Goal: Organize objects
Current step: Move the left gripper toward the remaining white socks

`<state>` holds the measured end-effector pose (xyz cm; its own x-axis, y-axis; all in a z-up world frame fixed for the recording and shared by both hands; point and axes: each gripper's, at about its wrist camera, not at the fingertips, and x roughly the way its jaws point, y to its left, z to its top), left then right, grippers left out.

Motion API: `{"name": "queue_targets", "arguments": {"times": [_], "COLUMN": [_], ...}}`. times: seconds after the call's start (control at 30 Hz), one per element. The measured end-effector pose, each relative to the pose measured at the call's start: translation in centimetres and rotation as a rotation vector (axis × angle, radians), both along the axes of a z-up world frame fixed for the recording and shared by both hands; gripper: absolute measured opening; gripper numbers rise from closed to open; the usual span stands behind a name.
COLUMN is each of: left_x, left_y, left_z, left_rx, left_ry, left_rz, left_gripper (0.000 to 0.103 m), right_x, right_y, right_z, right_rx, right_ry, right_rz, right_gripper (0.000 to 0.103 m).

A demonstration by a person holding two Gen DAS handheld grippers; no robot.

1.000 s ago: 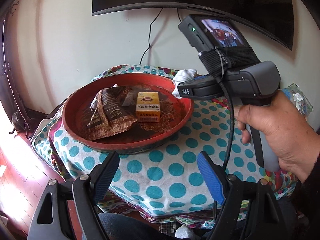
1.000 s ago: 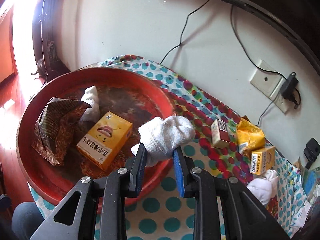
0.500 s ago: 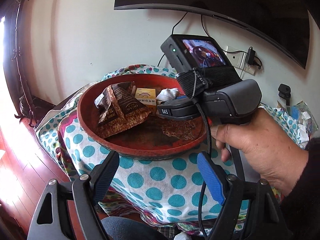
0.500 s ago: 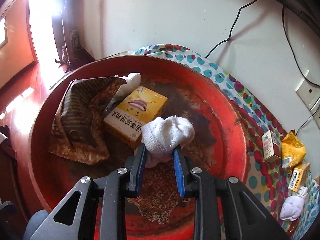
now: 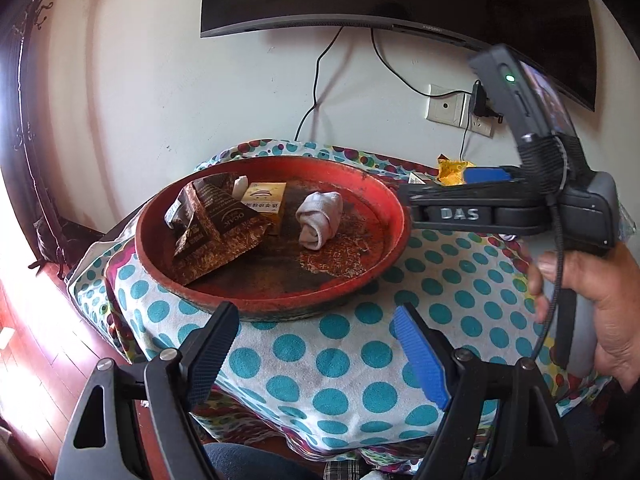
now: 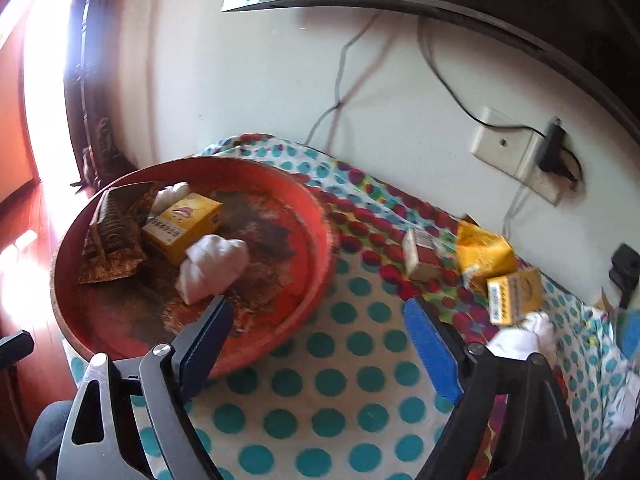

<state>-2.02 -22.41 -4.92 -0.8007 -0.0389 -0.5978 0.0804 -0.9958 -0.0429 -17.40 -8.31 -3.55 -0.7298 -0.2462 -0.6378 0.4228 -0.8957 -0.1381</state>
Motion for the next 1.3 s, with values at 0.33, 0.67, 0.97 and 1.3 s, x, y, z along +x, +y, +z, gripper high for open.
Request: {"name": "queue_targets", "arguments": {"times": [0.33,0.67,0.97,1.3], "left_x": [0.1,-1.8,-4.4,-6.1], "left_y": [5.2,12.1,16.1,19.5], "left_z": [-0.6,1.0,2.5,3.1], "left_rx": [-0.09,-0.142,-0.148,-0.179], "left_ry": [-0.016,-0.004,0.005,0.01], "left_rz": [-0.074,-0.166,-0.209,-0.265], "left_gripper": [0.082,0.082,0.082,0.082], "right_x": [0.0,0.9,1.5,2.0], "right_y": [11.7,18.5,22.7,25.7], "right_z": [-1.8,-1.7,-1.4,-2.0], "right_rx": [-0.056,-0.139,-0.174,-0.199], "right_ry": [-0.054,-0.05,-0.045,-0.054], "right_rz": [-0.226,-0.373,-0.437,-0.478], "right_gripper": [0.086,0.086,0.086,0.086]}}
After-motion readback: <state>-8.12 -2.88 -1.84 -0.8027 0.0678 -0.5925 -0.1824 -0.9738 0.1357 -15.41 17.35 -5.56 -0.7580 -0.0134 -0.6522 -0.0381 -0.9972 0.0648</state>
